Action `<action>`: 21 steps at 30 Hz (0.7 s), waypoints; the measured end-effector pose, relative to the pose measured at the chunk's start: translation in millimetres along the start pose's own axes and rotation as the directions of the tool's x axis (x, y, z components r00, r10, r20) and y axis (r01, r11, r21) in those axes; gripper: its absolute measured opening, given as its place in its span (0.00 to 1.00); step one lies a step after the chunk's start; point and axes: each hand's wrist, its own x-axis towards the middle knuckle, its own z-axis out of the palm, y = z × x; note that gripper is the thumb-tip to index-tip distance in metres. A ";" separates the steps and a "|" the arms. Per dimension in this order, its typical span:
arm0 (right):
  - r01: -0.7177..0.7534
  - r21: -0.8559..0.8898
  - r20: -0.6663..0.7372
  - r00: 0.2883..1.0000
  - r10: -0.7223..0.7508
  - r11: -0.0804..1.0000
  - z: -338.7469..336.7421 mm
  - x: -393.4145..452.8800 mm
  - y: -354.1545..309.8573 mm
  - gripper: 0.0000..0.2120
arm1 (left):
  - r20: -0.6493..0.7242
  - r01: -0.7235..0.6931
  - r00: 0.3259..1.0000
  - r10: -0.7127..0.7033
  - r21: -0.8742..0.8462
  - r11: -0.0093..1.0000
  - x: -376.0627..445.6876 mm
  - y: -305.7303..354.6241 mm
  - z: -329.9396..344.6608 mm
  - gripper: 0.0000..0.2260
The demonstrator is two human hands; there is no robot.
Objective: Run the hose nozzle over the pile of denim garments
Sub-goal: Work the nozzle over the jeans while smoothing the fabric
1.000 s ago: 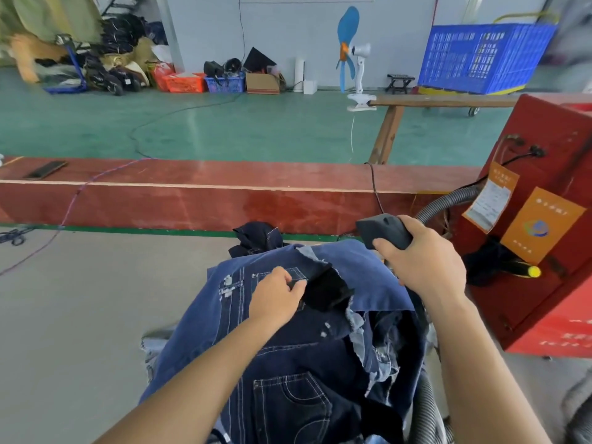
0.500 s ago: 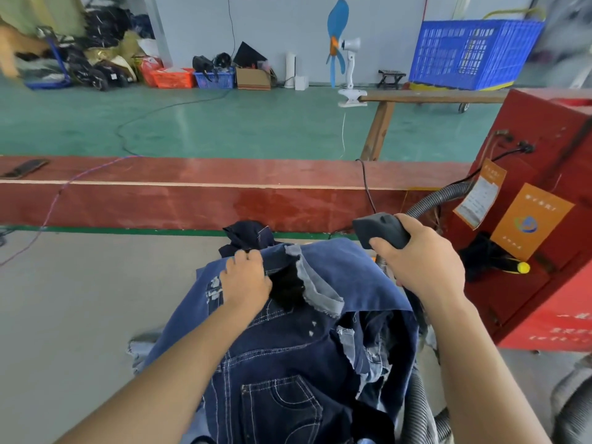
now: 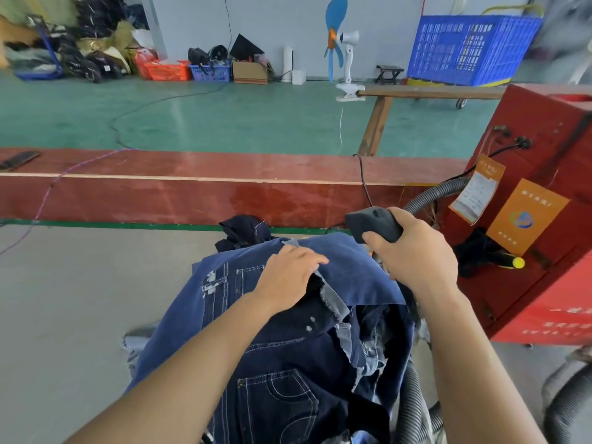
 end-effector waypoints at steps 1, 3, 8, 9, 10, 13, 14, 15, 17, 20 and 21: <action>0.000 -0.001 0.003 1.000 0.000 1.000 0.1 -0.4 0.6 0.18 | 0.132 -0.004 0.991 -0.014 0.129 0.992 4.2 -3.3 -2.9 0.15; -0.004 -0.005 0.016 1.000 0.005 1.000 -0.3 -1.0 1.4 0.19 | 0.326 -0.013 0.941 -0.092 0.305 0.952 8.8 -11.4 -7.2 0.15; 0.001 -0.008 0.000 1.000 -0.001 1.000 0.2 1.3 5.2 0.15 | -0.181 0.029 0.983 -0.016 0.071 0.997 23.5 -15.9 -35.5 0.12; -0.001 -0.010 -0.011 1.000 0.000 1.000 -0.1 2.2 6.0 0.14 | -0.301 0.035 0.953 -0.030 0.009 0.999 27.9 -18.4 -41.8 0.10; -0.002 -0.013 -0.019 1.000 0.001 1.000 -0.4 3.0 6.3 0.15 | -0.345 0.091 0.933 -0.105 -0.055 0.994 31.7 -23.2 -46.6 0.09; -0.005 -0.006 -0.022 1.000 0.005 1.000 -0.8 2.4 5.6 0.14 | -0.029 0.518 0.848 -0.530 -0.168 0.839 33.4 -44.0 -46.0 0.12; -0.006 -0.004 -0.012 1.000 0.006 1.000 -0.6 2.1 5.2 0.13 | 0.123 0.614 0.789 -0.602 -0.211 0.761 29.8 -45.4 -40.6 0.12; -0.006 -0.003 -0.002 1.000 0.006 1.000 0.0 1.7 5.0 0.13 | 0.222 0.664 0.748 -0.625 -0.259 0.702 25.5 -42.9 -35.4 0.12; 0.002 -0.003 0.000 1.000 -0.002 1.000 1.0 2.3 4.9 0.12 | 0.258 0.649 0.761 -0.596 -0.320 0.690 18.7 -28.3 -27.2 0.12; 0.014 -0.005 -0.003 1.000 -0.014 1.000 1.4 3.6 3.1 0.14 | 0.200 0.598 0.792 -0.577 -0.448 0.665 5.9 -6.3 -12.4 0.36; 0.016 -0.008 -0.003 1.000 -0.016 1.000 1.4 3.3 2.2 0.15 | 0.144 0.589 0.787 -0.600 -0.464 0.662 1.2 3.0 -9.8 0.41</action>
